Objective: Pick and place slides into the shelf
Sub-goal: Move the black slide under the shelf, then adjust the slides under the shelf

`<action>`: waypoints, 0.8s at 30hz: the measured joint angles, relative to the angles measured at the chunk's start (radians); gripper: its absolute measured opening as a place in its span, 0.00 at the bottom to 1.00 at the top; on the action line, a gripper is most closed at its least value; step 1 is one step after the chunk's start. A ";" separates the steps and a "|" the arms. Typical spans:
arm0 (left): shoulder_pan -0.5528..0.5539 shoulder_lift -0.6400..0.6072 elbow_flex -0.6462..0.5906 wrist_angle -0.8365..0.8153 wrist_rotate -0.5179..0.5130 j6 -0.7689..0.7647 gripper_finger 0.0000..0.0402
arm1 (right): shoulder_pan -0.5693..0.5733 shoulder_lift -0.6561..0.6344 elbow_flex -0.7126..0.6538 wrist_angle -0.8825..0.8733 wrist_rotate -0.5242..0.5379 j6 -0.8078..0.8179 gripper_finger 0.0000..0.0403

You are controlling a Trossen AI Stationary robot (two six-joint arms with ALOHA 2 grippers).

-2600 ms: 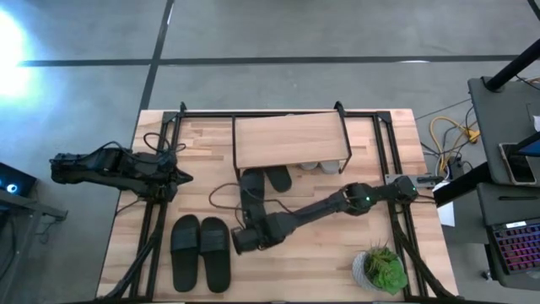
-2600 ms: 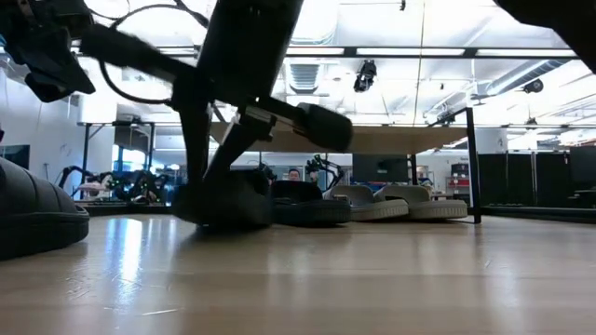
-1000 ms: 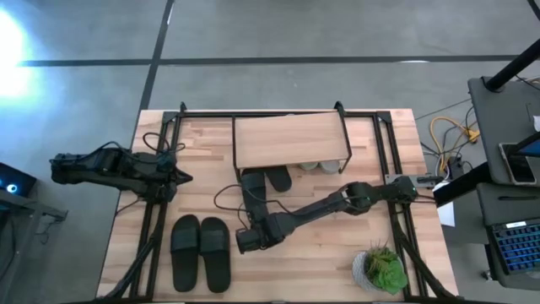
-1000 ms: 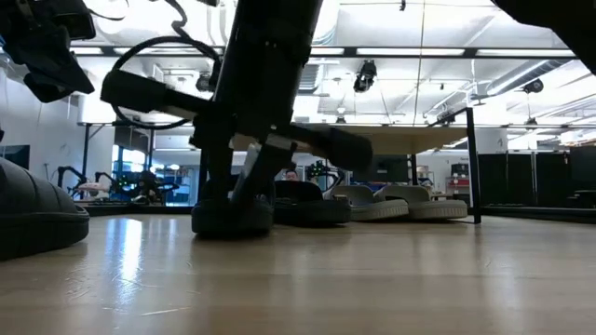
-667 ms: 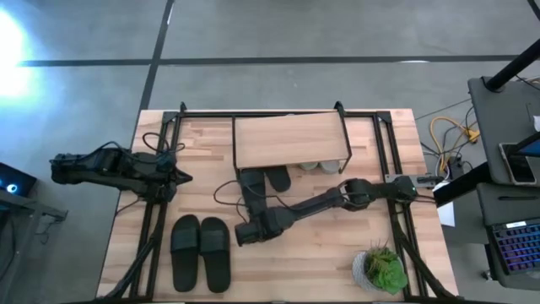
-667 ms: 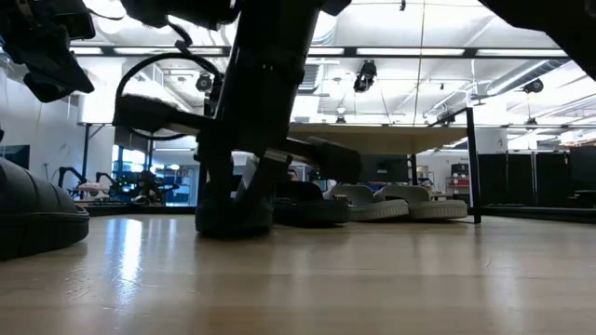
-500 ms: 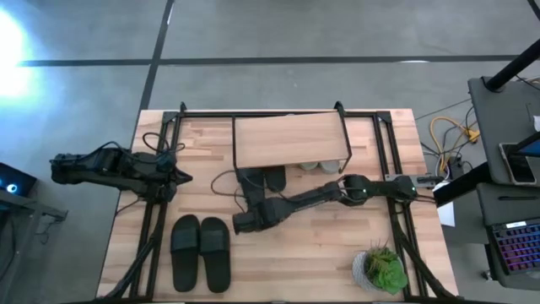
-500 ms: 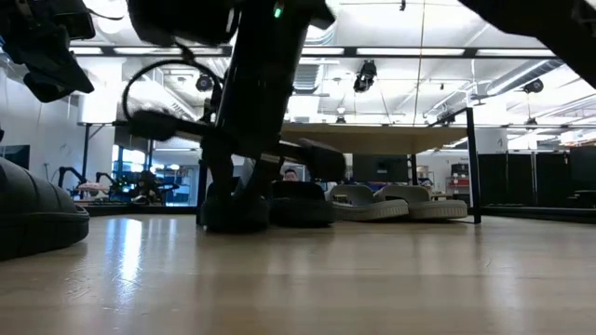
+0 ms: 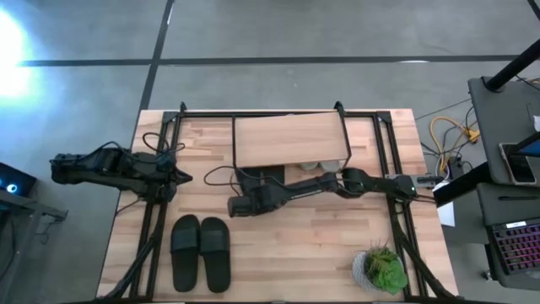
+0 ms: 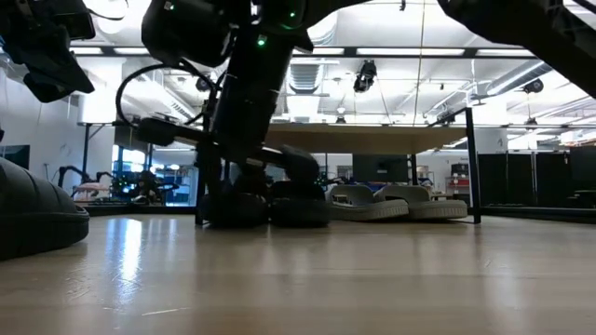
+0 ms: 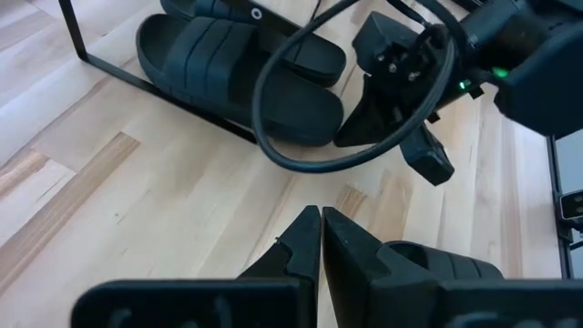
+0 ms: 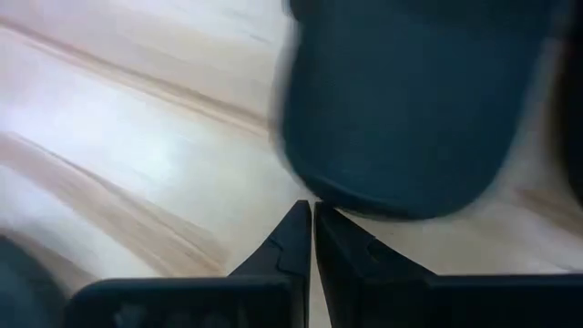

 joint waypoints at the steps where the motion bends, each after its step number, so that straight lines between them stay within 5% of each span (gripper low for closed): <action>1: 0.000 0.000 0.000 0.000 0.000 -0.003 0.00 | -0.004 0.000 -0.001 0.025 0.003 -0.010 0.03; 24: 0.000 0.000 0.001 0.000 0.001 -0.005 0.00 | -0.074 0.000 -0.027 0.104 0.033 -0.125 0.03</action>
